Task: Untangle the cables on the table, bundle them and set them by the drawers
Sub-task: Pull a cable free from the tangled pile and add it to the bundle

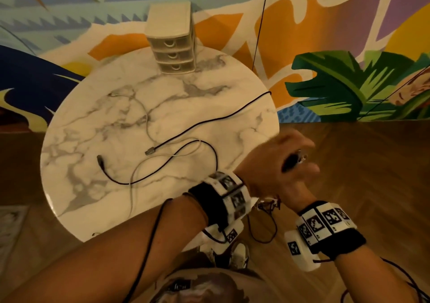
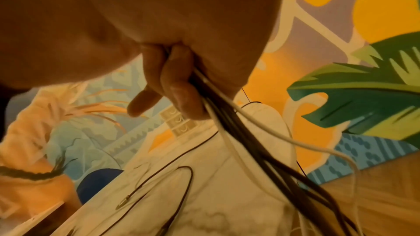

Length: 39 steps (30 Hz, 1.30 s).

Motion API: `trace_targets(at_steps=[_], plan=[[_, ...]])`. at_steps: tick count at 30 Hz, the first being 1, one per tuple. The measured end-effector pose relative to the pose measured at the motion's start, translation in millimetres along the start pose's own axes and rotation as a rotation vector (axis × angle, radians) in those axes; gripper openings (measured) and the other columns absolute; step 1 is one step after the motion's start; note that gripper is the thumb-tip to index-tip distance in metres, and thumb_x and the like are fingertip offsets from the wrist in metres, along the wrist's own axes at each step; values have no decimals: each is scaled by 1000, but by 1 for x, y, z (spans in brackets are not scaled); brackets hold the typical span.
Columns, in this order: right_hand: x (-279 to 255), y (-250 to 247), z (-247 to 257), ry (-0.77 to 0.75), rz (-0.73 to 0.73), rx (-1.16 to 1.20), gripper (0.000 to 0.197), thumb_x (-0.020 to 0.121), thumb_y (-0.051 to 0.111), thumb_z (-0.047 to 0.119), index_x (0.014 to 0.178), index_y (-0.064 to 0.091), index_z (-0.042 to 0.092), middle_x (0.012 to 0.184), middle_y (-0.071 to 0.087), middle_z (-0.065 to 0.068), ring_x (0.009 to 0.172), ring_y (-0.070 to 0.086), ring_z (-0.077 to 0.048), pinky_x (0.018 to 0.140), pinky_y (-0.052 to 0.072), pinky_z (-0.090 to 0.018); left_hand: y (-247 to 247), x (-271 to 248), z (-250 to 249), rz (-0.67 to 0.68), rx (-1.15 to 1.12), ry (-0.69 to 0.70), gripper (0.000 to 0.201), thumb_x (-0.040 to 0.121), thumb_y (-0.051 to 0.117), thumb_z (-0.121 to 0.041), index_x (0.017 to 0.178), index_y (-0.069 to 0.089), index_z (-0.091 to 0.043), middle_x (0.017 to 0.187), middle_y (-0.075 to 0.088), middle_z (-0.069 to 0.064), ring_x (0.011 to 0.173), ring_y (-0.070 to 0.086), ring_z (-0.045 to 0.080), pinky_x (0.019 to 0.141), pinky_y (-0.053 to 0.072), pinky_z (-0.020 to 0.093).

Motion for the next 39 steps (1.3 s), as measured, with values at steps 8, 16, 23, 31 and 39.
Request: trace_targets(at_steps=[8, 16, 23, 31, 39], plan=[[7, 12, -9, -3, 24, 18, 58, 102, 30, 27, 68, 69, 0, 37, 34, 0, 33, 26, -11, 41, 25, -23, -136, -103, 210, -17, 514, -958, 24, 91, 52, -20, 111, 58, -8, 118, 52, 18, 103, 54, 35, 86, 43, 33], [14, 23, -18, 31, 55, -49, 58, 102, 30, 26, 71, 68, -5, 37, 34, -2, 34, 27, -13, 45, 29, -26, -180, -156, 268, 240, 831, -1077, 33, 93, 47, -25, 123, 47, -12, 118, 43, 14, 105, 49, 37, 85, 47, 45], [20, 29, -3, -14, 13, -33, 55, 102, 29, 28, 79, 67, -4, 42, 36, -3, 36, 29, -11, 45, 27, -27, -181, -127, 227, -197, 668, -924, 24, 87, 54, -24, 104, 47, -9, 95, 60, 14, 86, 57, 35, 66, 44, 38], [25, 35, 75, -391, -129, -322, 40, 96, 35, 39, 129, 53, 25, 109, 54, 8, 117, 50, -20, 97, 38, -32, -135, -35, 66, -212, 177, -234, 8, 85, 65, -11, 92, 64, -9, 86, 61, -2, 78, 57, 6, 68, 44, 8], [12, 43, 113, -604, -148, -471, 37, 87, 42, 38, 111, 59, 17, 113, 60, -10, 105, 57, -15, 92, 48, -40, -125, -4, 6, -101, 89, -174, 25, 83, 55, -30, 96, 70, -14, 82, 60, -12, 80, 55, 2, 72, 47, 19]])
Point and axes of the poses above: each hand's wrist, its own x-axis towards the middle knuckle, its own y-axis out of the palm, z = x × y, the point moved 5 cm from there along x, towards the middle knuckle
